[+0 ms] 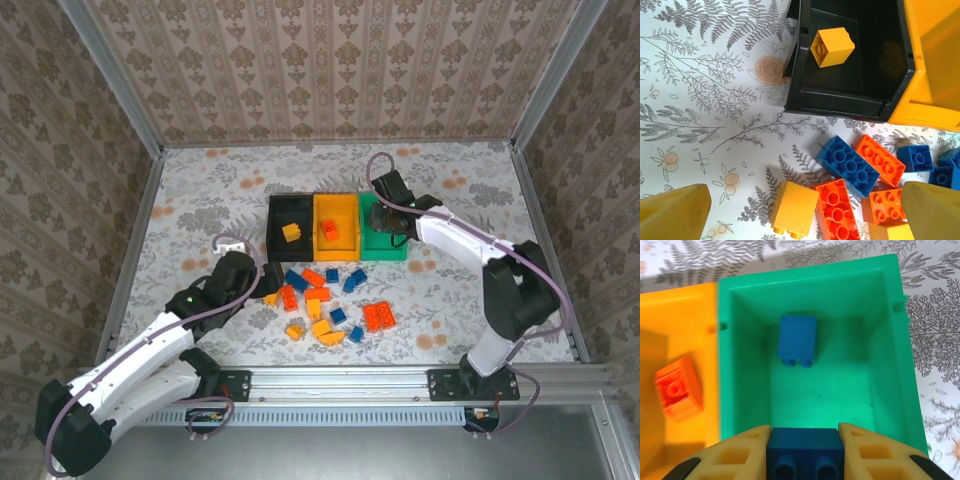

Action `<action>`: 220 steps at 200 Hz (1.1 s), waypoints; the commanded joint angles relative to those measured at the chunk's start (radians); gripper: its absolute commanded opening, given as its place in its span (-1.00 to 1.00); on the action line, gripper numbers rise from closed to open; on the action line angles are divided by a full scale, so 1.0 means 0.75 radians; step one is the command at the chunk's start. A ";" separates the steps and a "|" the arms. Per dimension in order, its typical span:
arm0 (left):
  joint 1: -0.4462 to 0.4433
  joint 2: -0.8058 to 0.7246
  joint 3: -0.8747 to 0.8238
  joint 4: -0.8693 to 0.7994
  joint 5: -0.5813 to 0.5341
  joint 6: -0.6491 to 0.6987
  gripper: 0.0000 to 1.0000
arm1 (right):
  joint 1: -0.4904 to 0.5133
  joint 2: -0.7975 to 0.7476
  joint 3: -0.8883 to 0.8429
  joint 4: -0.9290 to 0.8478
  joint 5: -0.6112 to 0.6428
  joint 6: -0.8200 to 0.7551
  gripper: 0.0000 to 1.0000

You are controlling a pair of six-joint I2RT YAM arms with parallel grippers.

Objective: Sort the legos into containers by color

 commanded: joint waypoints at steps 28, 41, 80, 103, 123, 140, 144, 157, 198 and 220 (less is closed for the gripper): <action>0.018 0.009 -0.015 -0.052 0.053 0.008 0.96 | -0.031 0.141 0.142 -0.075 -0.018 0.004 0.04; 0.022 0.027 -0.013 -0.046 0.061 0.026 0.95 | -0.029 0.130 0.141 -0.073 -0.031 0.011 0.28; 0.022 0.177 0.025 -0.045 0.117 0.116 0.86 | -0.011 0.008 0.049 -0.030 -0.062 0.017 0.53; 0.019 0.349 0.062 -0.061 0.131 0.137 0.68 | 0.000 -0.054 -0.021 -0.010 -0.064 0.032 0.55; 0.007 0.458 0.075 -0.056 0.117 0.139 0.49 | 0.000 -0.103 -0.078 0.013 -0.068 0.043 0.55; -0.003 0.504 0.072 -0.036 0.106 0.138 0.43 | 0.000 -0.135 -0.109 0.018 -0.063 0.048 0.55; -0.005 0.512 0.071 -0.030 0.106 0.137 0.43 | 0.000 -0.141 -0.115 0.020 -0.062 0.048 0.55; -0.007 0.531 0.065 -0.014 0.101 0.137 0.43 | 0.000 -0.157 -0.128 0.024 -0.060 0.048 0.55; -0.005 0.594 0.064 0.011 0.090 0.138 0.35 | 0.000 -0.186 -0.145 0.031 -0.058 0.053 0.55; 0.002 0.621 0.065 0.029 0.088 0.146 0.28 | 0.000 -0.196 -0.152 0.034 -0.060 0.054 0.55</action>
